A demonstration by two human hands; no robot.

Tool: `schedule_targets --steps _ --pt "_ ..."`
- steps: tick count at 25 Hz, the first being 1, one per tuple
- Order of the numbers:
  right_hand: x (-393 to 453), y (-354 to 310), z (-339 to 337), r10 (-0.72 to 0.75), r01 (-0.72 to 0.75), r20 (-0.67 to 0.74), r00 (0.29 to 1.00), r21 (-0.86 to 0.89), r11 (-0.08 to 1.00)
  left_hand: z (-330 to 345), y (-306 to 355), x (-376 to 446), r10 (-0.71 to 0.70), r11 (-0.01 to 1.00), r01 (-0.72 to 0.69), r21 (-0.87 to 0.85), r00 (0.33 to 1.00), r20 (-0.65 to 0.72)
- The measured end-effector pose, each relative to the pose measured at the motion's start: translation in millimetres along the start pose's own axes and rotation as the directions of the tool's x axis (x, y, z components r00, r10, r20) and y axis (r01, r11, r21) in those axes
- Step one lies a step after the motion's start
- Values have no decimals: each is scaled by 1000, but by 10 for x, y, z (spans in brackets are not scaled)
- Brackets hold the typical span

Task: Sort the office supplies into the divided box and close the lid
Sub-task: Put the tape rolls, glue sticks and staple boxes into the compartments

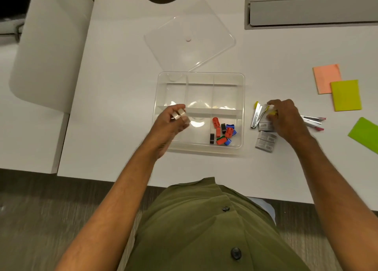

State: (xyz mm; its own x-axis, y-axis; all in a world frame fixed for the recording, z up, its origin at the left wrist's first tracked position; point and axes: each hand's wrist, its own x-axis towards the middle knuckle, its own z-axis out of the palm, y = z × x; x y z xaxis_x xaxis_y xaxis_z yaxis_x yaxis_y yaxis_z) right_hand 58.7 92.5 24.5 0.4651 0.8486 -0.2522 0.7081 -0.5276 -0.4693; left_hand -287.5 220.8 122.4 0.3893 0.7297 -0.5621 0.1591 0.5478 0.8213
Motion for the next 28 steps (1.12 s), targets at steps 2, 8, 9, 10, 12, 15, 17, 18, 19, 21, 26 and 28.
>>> schedule_targets --steps 2,8,9,10,12,15,17,18,19,21,26,28 --pt "-27 -53 -53 13 -13 -13 1000 -26 1000 -205 92 155 102 969 -76 237 990 -101" --pt "-230 -719 -280 24 -8 -135 991 118 993 -421 428 774 360 533 -201 822 933 -6" --pt "-284 -922 -280 39 -17 -119 992 176 984 -420 431 860 358 491 -218 844 933 33" --pt "-337 -1131 -258 48 -26 -92 995 227 974 -412 426 939 342 445 -222 867 938 65" --pt "-445 -1530 -143 18 -4 -41 999 317 948 -397 395 1093 266 337 -203 919 957 114" --pt "-616 -2045 180 -142 130 8 990 367 921 -407 323 1285 114 163 -196 967 977 179" --pt "-678 -2237 462 -195 167 63 979 306 937 -411 275 1369 88 120 -203 972 977 193" --pt "-691 -2278 599 -200 171 94 975 250 953 -405 251 1401 93 110 -209 972 976 199" --pt "-695 -2286 716 -203 178 120 972 194 965 -400 229 1426 104 102 -217 971 973 207" --pt "-667 -2251 869 -229 213 161 960 111 971 -380 192 1453 130 88 -224 971 968 212" --pt "-543 -2200 1004 -217 214 178 960 34 976 -353 120 1436 196 113 -225 968 960 200" --pt "-517 -2174 1057 -230 230 189 955 21 973 -358 105 1420 219 130 -236 963 954 204"
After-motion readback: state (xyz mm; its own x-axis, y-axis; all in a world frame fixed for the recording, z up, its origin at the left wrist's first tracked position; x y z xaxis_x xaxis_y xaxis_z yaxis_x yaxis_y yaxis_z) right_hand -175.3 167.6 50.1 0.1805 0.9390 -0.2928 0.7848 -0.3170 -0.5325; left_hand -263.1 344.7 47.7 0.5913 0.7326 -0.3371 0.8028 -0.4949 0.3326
